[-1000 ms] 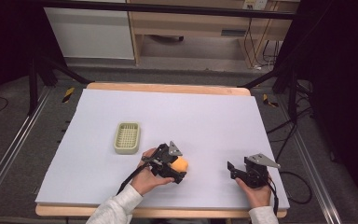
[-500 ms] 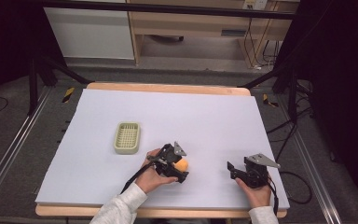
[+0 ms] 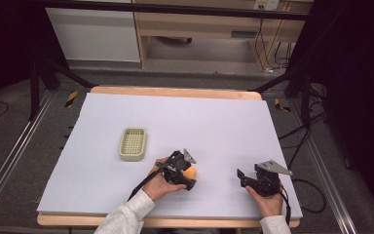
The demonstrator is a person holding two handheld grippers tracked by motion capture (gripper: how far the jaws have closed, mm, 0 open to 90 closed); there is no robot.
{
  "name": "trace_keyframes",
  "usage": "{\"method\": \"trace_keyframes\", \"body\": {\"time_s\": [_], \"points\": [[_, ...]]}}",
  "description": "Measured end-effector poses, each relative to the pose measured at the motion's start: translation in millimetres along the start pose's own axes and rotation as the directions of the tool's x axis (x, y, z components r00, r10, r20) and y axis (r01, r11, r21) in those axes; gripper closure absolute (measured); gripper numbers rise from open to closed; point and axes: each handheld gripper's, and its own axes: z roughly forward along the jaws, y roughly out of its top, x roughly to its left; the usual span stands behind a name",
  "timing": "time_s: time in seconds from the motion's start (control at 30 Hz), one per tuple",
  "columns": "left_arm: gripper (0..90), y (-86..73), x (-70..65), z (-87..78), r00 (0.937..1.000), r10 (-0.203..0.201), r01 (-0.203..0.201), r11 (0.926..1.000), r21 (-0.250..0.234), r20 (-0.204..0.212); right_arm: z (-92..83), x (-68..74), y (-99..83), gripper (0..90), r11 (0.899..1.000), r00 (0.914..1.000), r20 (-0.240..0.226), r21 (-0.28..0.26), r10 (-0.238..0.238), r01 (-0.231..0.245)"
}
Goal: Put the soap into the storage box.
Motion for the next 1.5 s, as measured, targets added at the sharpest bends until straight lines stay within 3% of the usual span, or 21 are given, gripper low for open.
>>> {"method": "trace_keyframes", "body": {"time_s": [1.5], "points": [[26.5,0.5,-3.1,-0.2,0.9997,-0.007,0.007,0.9999,0.008,-0.023,-0.3,0.4,0.1,26.6,1.0,1.0,0.003,-0.002,0.001,-0.001]]}}
